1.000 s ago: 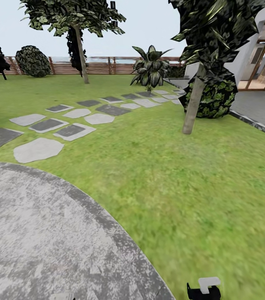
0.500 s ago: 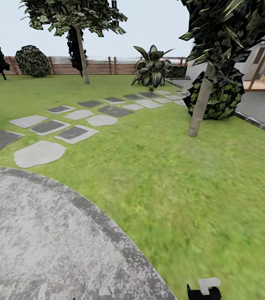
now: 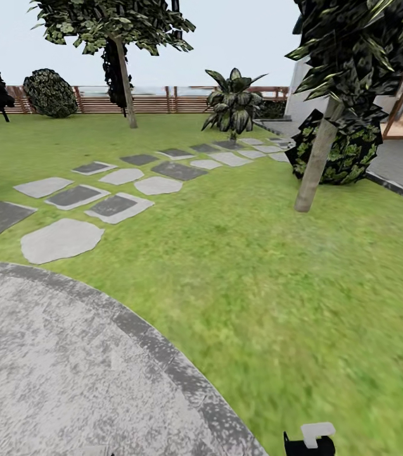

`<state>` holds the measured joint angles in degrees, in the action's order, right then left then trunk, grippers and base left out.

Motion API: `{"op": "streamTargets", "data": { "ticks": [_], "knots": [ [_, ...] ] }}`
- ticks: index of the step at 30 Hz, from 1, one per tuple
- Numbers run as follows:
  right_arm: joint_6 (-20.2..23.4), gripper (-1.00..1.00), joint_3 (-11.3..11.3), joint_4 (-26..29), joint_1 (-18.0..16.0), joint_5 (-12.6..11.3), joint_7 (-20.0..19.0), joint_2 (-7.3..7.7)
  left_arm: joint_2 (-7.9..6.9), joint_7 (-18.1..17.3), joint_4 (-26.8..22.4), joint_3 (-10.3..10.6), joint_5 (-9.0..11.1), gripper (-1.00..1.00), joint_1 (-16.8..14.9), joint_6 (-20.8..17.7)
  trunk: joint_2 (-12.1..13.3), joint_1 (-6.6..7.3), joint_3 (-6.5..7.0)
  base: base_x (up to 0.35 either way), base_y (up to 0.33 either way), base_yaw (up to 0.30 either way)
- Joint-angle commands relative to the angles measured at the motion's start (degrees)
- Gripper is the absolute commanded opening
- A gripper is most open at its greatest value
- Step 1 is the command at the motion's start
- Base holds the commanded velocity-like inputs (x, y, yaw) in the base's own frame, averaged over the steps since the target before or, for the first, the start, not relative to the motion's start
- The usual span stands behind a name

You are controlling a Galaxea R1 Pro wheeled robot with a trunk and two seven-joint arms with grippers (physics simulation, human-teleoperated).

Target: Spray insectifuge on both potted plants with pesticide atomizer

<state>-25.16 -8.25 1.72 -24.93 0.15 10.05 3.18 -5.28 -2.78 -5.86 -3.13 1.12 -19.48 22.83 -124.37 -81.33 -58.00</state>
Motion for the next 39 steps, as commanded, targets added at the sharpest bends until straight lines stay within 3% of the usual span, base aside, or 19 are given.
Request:
{"op": "streamTargets", "data": {
  "ticks": [1,39],
  "knots": [
    [-0.08,1.0,-0.46,-0.05,-0.03,0.02,0.41,0.04,0.01,-0.29,0.06,-0.3,0.11,1.0,-0.03,0.13,-0.02,-0.02,-0.05,0.279,0.207,0.0],
    [-0.09,1.0,-0.45,-0.05,-0.03,-0.07,0.44,0.07,0.01,-0.29,0.04,-0.37,0.2,1.0,-0.03,0.04,-0.02,-0.02,-0.05,0.279,0.205,0.0]
  ]
}}
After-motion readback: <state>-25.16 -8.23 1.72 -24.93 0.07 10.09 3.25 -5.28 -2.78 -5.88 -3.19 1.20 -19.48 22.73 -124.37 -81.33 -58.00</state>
